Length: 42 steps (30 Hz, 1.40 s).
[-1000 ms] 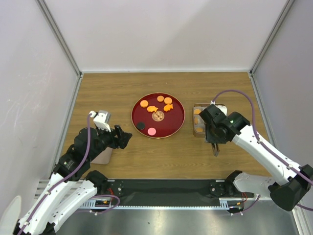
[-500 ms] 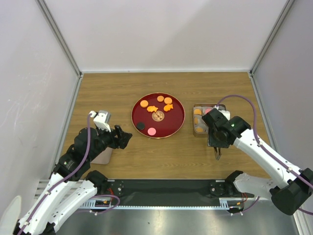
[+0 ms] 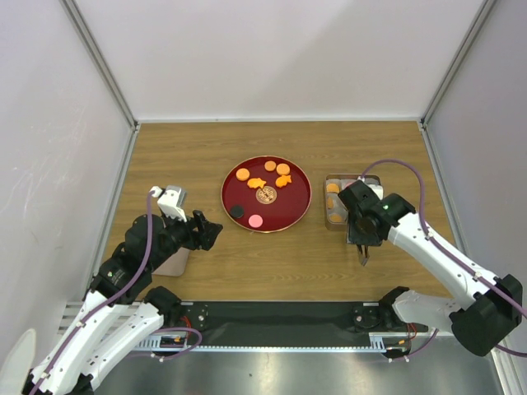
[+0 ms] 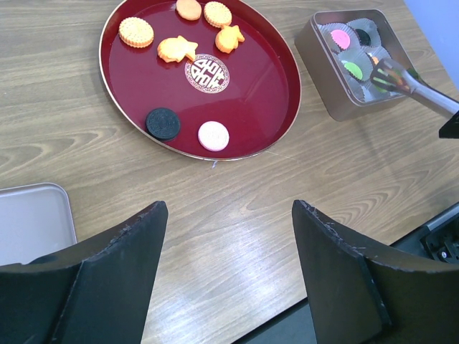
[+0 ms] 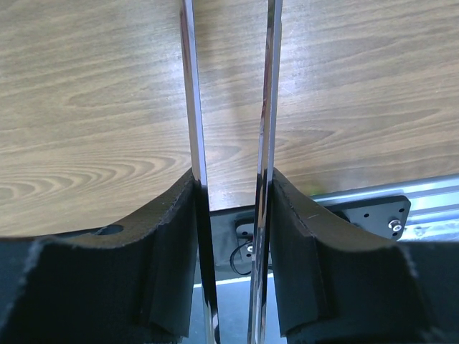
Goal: Pack the cookies
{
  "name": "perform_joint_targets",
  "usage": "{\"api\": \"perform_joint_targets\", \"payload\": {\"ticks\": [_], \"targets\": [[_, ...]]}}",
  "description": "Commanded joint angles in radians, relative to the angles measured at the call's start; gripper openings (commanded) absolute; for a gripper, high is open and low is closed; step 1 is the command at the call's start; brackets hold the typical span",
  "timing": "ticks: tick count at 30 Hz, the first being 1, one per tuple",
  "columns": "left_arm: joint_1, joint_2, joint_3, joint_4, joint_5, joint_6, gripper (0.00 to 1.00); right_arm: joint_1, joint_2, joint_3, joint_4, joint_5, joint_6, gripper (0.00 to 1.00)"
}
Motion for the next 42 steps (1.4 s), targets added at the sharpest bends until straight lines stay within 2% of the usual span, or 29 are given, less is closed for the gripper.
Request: {"api": "perform_joint_targets", "payload": {"ticks": [1,42], "targets": [[-0.008,0.004,0.002,0.036,0.008,0.019,0.77,-0.010,-0.003,-0.013,0.038,0.002,-0.016,0.43],[-0.006,-0.001,0.002,0.034,0.004,0.019,0.77,-0.014,-0.004,-0.003,0.009,-0.018,-0.024,0.49]]}}
